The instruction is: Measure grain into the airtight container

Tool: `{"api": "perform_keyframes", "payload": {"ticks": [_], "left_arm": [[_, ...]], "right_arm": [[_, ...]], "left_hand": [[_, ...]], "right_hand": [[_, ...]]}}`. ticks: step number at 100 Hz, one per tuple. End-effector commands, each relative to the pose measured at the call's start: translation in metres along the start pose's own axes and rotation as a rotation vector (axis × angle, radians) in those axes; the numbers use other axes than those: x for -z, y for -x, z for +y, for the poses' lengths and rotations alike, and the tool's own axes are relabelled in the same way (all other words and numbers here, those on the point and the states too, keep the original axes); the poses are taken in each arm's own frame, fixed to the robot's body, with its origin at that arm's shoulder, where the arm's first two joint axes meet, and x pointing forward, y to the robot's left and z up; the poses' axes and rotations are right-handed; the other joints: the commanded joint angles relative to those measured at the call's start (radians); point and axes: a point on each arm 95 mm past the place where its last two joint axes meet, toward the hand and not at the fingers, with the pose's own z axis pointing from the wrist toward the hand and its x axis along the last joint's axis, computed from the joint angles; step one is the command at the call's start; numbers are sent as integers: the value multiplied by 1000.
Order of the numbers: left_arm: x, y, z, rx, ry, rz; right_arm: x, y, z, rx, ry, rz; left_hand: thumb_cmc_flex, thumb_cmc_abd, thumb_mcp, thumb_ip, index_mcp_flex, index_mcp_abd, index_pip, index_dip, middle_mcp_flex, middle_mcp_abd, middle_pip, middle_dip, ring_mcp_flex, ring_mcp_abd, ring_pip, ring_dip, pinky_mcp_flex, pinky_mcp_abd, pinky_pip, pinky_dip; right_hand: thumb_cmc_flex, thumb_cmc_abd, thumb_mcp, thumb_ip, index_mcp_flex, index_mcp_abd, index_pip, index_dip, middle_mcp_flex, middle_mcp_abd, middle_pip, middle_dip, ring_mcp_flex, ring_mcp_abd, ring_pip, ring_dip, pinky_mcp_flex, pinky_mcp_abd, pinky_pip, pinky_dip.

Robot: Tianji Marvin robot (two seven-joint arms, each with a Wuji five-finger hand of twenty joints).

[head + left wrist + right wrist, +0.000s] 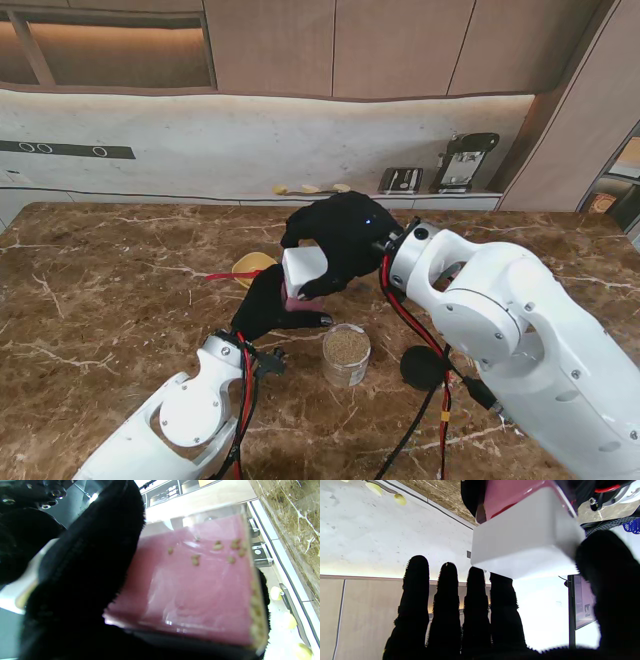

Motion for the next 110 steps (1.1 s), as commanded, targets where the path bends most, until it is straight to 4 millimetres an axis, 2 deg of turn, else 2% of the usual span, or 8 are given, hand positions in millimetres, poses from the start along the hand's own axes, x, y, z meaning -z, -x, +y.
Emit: {"api": "perform_keyframes", "payload": {"ticks": [1,42,62,78,97,101,105,110], "left_arm": [[1,-1,3,4,3,3],[2,-1,3,6,-1,1],[3,-2,2,4,-4,2],[3,-2,2,2,-3,1],[3,-2,1,0,-1,-2],[3,-2,1,0,0,-2],[3,-2,1,-1,1,-1],[3,-2,1,-1,3,0]], "right_arm": [[-3,0,-10,-27,-30,-6],[-14,-9,-21,102,113,-64],[-9,-6,-14,67,150,-92],[5,4,1,4,116,-53],[21,14,15,-122,-10,80],[23,16,16,-127,-48,101],[25,18,17,-119,-70,116],[26,21,16,-116,-94,135]], "left_hand": [[233,528,359,-15,283,-301,418,17,90,-135,122,6,103,-68,97,47,3,-65,12,-2],[234,528,359,-14,282,-300,418,17,89,-135,125,4,104,-69,96,48,6,-65,12,-2],[232,529,359,-14,283,-300,419,17,90,-134,126,6,105,-68,97,49,7,-63,12,-2],[233,529,359,-14,283,-298,417,16,90,-133,124,7,104,-67,97,49,6,-64,12,-1],[232,529,359,-14,283,-296,417,16,90,-131,124,9,104,-68,98,49,6,-65,13,-1],[232,529,359,-14,283,-297,417,16,89,-132,124,10,103,-67,97,49,6,-65,12,-1],[232,530,359,-14,283,-297,417,16,90,-132,124,10,104,-67,98,49,6,-65,12,-1],[232,529,359,-14,283,-297,416,16,90,-133,124,10,103,-67,98,49,6,-65,12,-1]], "right_hand": [[4,49,38,-12,89,-70,86,24,24,-11,8,16,38,-9,12,13,17,-4,38,26],[-160,165,-54,-7,419,-14,293,-112,270,-9,54,1,264,24,90,16,215,-40,265,-58],[-374,349,-101,83,123,-24,75,-291,183,13,6,-33,185,43,42,-9,124,-28,177,-124],[-157,245,-134,98,-256,-45,-152,-293,-25,-13,-64,-43,18,8,-30,-23,-49,-11,31,-95],[232,135,-201,198,-380,-4,-250,-227,-221,12,-114,-62,-145,10,-98,-45,-202,27,-153,-27],[233,107,-29,269,-406,-15,-277,-215,-257,17,-124,-66,-177,15,-110,-51,-230,31,-191,-8],[168,51,323,151,-415,-36,-284,-191,-281,20,-126,-66,-201,15,-117,-54,-243,34,-218,11],[175,24,441,112,-420,-58,-282,-178,-294,22,-128,-66,-211,15,-121,-57,-248,35,-232,12]]}}
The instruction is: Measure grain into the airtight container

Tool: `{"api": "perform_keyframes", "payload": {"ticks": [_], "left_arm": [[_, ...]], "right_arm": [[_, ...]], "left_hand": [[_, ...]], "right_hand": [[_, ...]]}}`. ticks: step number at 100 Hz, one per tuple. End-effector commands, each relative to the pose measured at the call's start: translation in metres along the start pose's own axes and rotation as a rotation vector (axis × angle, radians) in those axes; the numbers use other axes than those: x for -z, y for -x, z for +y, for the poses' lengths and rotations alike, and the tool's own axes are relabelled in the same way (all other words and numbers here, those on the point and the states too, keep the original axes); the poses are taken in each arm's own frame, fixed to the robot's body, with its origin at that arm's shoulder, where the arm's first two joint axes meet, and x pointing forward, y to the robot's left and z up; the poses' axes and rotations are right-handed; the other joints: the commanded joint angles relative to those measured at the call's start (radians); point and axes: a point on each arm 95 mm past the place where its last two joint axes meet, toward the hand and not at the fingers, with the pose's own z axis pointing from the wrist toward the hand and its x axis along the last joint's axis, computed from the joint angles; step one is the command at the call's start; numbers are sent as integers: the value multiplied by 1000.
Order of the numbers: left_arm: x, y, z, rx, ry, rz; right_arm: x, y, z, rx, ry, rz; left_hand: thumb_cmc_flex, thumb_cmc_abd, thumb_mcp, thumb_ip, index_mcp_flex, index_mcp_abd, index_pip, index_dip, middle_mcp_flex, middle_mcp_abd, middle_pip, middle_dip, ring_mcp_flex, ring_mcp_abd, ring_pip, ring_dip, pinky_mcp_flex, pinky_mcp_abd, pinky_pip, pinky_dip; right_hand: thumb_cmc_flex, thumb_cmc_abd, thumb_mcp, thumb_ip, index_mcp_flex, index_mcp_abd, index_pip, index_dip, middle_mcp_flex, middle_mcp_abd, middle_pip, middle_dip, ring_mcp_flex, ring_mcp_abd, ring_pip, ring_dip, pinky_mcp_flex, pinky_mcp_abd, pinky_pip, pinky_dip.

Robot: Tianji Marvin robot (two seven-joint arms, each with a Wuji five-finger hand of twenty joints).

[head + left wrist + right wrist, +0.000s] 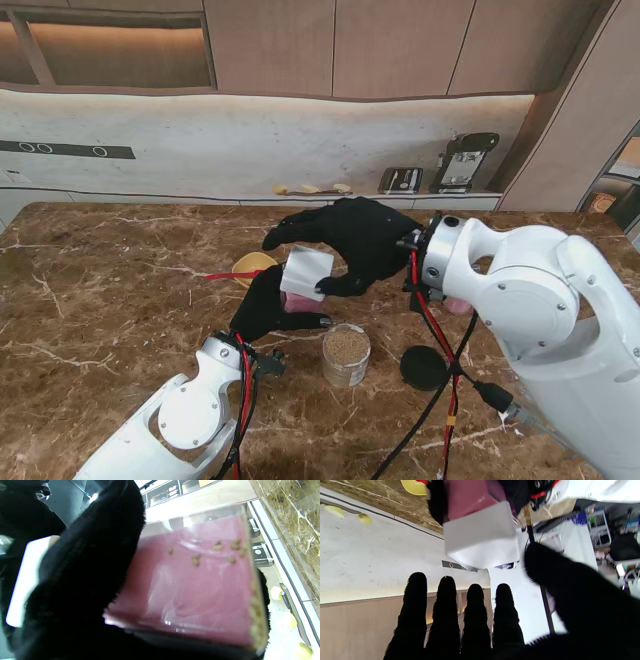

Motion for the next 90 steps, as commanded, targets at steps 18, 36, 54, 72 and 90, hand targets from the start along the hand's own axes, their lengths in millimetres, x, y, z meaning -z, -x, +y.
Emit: {"api": "perform_keyframes", "payload": {"ticks": [18,36,54,72,90], "left_arm": [[0,-1,0,-2,8,0],[0,0,0,-5,10,-3],[-1,0,1,-4,14,-3],[-1,0,2,0,16,0],[-1,0,3,1,15,1]], "right_arm": [[3,14,-5,26,-105,-4],[-1,14,-13,44,-133,7],[-7,10,-15,61,-120,19],[-14,8,-18,84,-102,21],[-20,7,-21,67,-66,1]], "left_hand": [[232,530,357,-14,282,-298,416,16,90,-134,123,10,103,-68,98,48,6,-66,12,-1],[233,530,357,-13,282,-298,416,16,89,-133,122,9,103,-68,98,46,7,-66,13,-1],[232,531,357,-13,284,-298,417,17,91,-134,123,9,104,-69,99,46,7,-66,13,-1],[233,531,357,-13,284,-298,417,17,91,-133,123,9,105,-67,99,47,8,-64,13,-1],[232,530,358,-13,283,-298,417,17,90,-132,123,10,104,-68,99,47,7,-64,12,-1]], "right_hand": [[166,-125,315,-89,-15,-157,17,75,-60,4,-10,-8,-52,7,-17,-26,-25,15,-60,27],[221,-130,252,-127,1,-229,92,191,-42,-14,42,38,11,-18,27,1,26,0,-35,29],[160,-142,153,-153,72,-261,159,281,21,-43,139,141,102,-59,131,93,90,-15,31,47],[159,-132,124,-161,153,-255,207,296,179,-76,215,208,256,-88,261,175,231,-42,162,78],[-35,-97,-31,-194,248,-203,282,280,311,-66,234,229,347,-84,325,212,300,-40,284,80]]}}
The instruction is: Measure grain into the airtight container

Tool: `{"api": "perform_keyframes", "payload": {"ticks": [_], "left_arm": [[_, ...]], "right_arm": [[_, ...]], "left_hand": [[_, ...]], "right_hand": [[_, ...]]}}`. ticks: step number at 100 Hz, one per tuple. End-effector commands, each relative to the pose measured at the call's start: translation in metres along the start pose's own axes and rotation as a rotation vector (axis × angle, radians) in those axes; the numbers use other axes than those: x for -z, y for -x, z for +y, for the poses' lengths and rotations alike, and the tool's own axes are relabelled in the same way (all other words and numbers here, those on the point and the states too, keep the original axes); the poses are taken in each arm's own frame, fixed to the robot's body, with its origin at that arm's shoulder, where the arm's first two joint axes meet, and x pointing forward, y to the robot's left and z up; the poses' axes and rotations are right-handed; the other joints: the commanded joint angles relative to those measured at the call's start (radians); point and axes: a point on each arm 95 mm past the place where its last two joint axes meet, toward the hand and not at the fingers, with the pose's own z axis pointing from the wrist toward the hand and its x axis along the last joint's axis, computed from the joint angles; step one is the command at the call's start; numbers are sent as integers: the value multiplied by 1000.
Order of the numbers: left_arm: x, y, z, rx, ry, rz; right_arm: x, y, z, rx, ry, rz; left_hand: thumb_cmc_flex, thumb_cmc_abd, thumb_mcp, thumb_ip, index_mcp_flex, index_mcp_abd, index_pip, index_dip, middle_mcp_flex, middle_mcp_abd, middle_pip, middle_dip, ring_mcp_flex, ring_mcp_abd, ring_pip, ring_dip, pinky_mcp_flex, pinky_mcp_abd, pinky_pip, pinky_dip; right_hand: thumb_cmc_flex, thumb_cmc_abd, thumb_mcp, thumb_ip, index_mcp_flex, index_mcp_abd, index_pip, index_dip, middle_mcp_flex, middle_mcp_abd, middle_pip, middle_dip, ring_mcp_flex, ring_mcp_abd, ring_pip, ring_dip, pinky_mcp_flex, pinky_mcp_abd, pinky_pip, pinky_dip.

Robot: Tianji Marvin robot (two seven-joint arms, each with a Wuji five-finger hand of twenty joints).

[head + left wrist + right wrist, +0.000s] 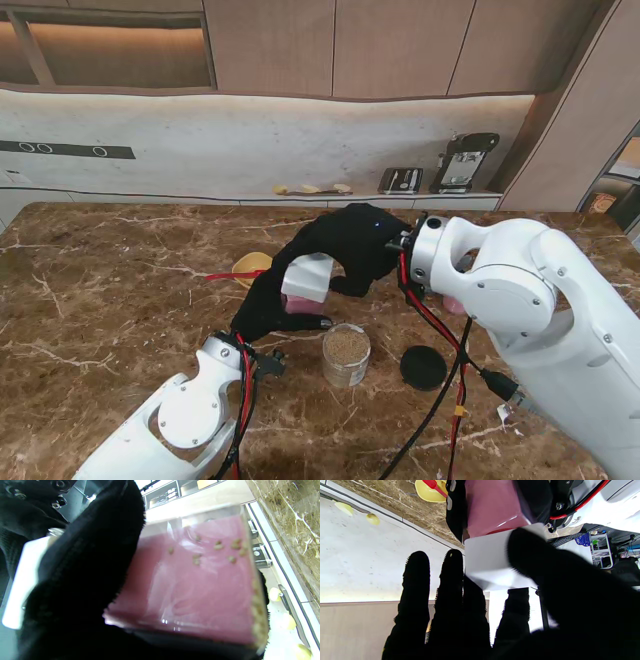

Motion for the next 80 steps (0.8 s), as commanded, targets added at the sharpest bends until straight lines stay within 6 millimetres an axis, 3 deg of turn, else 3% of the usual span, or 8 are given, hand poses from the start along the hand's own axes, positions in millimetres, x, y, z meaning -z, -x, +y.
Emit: {"api": "perform_keyframes", "payload": {"ticks": [1,11,38,50,57,61,72,80], "left_arm": [[-1,-2,2,5,2,5],[-1,-2,3,6,1,6],[-1,-2,4,10,2,9],[-1,-2,4,9,1,12],[-1,-2,4,9,0,13],[0,-2,4,9,0,13],[0,-2,3,8,0,12],[1,-3,3,6,-2,12]], "right_arm": [[-4,-3,-7,-30,-20,-6],[-7,-5,-9,-24,9,-48],[-18,-11,-15,72,141,-155],[-24,-15,-18,139,177,-187],[-28,-18,-19,149,205,-197],[-30,-19,-20,141,222,-203],[-31,-22,-19,151,263,-242],[-29,-22,-18,146,291,-267]], "left_hand": [[233,536,357,-13,283,-284,415,17,90,-126,123,10,104,-57,108,47,9,-55,12,-1],[232,537,357,-13,283,-282,414,16,89,-125,123,11,104,-56,108,47,9,-55,12,-1],[233,538,356,-13,283,-284,415,17,90,-125,123,12,104,-58,109,48,10,-55,12,0],[233,537,356,-13,283,-283,415,17,89,-125,123,12,103,-58,109,47,10,-55,12,0],[233,536,357,-13,284,-284,416,17,90,-126,123,11,103,-56,109,47,10,-55,12,0],[233,536,356,-14,283,-283,415,17,89,-126,122,11,102,-57,109,47,10,-55,12,0],[233,536,357,-14,282,-282,415,17,89,-125,123,11,103,-55,109,47,9,-55,12,0],[232,536,357,-14,284,-284,415,17,90,-125,123,11,104,-57,109,47,11,-55,13,0]], "right_hand": [[-144,102,-91,-56,110,55,137,18,63,-86,47,21,47,-1,24,34,18,1,52,16],[-229,130,-181,-51,175,134,183,17,93,-69,50,24,54,13,35,38,30,0,99,16],[-357,154,-278,-48,452,171,334,34,217,-48,93,42,94,57,49,38,96,28,117,-26],[-400,179,-290,-41,628,185,438,-36,308,-47,89,24,162,72,69,38,152,31,180,-84],[-412,279,-373,-17,734,208,519,-119,369,-46,90,-6,201,79,77,30,179,37,215,-108],[-430,373,-484,40,776,238,582,-156,409,-42,95,-21,227,90,88,29,195,46,239,-114],[-609,382,-359,79,800,302,708,-220,484,-33,95,-57,280,109,96,14,232,57,283,-131],[-672,446,-361,85,744,308,556,-343,470,-18,78,-75,273,121,78,0,226,59,282,-156]]}}
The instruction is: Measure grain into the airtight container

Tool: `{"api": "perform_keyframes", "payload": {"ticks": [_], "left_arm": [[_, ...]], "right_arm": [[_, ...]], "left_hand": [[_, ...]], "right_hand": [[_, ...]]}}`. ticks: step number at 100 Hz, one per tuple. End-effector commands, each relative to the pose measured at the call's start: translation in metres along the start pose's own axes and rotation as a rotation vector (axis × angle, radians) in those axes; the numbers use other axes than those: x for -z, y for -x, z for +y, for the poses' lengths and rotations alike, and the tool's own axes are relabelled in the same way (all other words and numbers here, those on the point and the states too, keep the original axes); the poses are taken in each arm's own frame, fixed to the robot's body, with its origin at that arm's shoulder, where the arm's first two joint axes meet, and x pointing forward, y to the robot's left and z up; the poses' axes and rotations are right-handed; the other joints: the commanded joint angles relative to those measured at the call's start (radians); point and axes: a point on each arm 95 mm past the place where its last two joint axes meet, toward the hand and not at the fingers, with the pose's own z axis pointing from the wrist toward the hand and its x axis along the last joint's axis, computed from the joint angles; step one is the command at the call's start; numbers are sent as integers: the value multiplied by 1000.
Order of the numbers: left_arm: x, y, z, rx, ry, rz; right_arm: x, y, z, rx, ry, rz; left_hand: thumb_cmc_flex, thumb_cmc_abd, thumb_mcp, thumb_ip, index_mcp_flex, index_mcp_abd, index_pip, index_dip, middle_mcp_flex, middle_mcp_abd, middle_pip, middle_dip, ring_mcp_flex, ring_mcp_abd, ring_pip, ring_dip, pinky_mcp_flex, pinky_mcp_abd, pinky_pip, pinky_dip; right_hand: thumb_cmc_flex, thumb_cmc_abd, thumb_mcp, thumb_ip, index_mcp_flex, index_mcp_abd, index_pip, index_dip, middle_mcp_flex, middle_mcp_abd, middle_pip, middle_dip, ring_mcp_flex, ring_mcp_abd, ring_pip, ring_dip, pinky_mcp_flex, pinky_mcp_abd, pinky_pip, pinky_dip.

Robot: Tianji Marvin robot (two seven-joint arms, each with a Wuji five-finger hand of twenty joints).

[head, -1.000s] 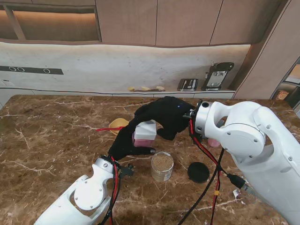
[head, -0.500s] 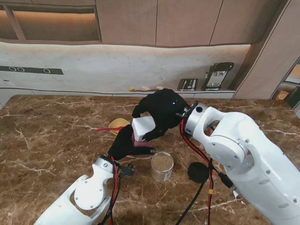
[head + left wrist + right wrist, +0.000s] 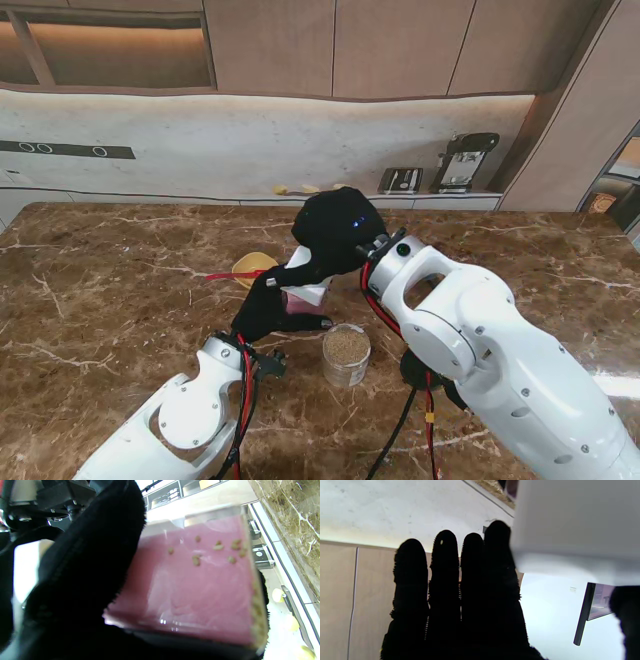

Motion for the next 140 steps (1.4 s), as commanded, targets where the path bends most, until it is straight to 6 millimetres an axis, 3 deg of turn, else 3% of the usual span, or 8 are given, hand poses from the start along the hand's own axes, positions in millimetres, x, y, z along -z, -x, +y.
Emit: {"api": "perform_keyframes", "payload": {"ticks": [1,19,37,49,74,92,122,140], "left_arm": [[1,-1,2,3,-2,2],[2,-2,1,4,-4,1],[3,-2,1,3,-3,-2],[3,-2,1,0,1,-3],[1,-2,0,-3,7,-1],[1,-2,0,-6,14,-3],[-1,-2,2,-3,16,1],[-1,-2,2,-1,14,5]], "right_arm": [[2,-3,-3,-20,-5,-8],[11,8,11,-59,23,-33],[27,20,29,-166,-129,88],[34,30,36,-201,-233,194],[33,37,30,-183,-343,277],[28,33,19,-141,-327,270],[18,24,13,-100,-229,224],[14,20,8,-105,-204,180]], "left_hand": [[233,540,349,-13,284,-279,415,17,88,-124,122,11,100,-53,110,46,11,-51,13,0],[232,540,349,-13,284,-279,415,17,91,-122,123,11,102,-53,111,46,11,-51,13,1],[231,541,349,-12,284,-278,414,16,92,-121,122,12,104,-53,113,45,13,-50,13,1],[231,541,350,-11,284,-279,414,16,92,-120,122,12,104,-53,113,44,12,-50,13,0],[231,541,349,-12,283,-279,414,17,91,-121,122,13,102,-54,113,45,11,-50,13,0],[232,541,349,-12,283,-278,414,17,90,-121,122,14,102,-53,113,45,11,-52,13,1],[233,540,349,-13,283,-277,415,17,91,-121,122,13,101,-52,113,46,11,-51,12,1],[232,541,349,-13,283,-278,414,17,91,-120,122,13,101,-53,112,45,10,-51,12,1]], "right_hand": [[-50,75,44,54,8,-6,-57,-73,2,-16,-15,-23,11,25,-14,-25,-1,16,29,-36],[-44,136,-6,57,-473,-101,-467,-106,-225,-22,-129,-56,-136,12,-122,-57,-129,-8,-84,-55],[342,-116,-22,61,-912,-84,-745,-67,-652,-44,-284,-136,-469,-4,-355,-169,-428,10,-352,-32],[493,-246,172,16,-1030,-94,-830,31,-841,-12,-314,-156,-654,14,-417,-222,-542,10,-525,26],[661,-361,470,-23,-881,-159,-742,106,-752,-43,-252,-142,-609,-21,-387,-232,-509,-5,-543,44],[646,-403,436,-63,-725,-196,-573,220,-551,-134,-141,-38,-497,-119,-261,-116,-457,-9,-471,90],[404,-460,351,-118,-386,-196,-392,238,-259,-121,-50,80,-344,-118,-112,-6,-347,-11,-330,159],[216,-324,237,-117,-228,-173,-290,212,-222,-83,-52,92,-303,-75,-65,33,-272,-10,-223,198]]}}
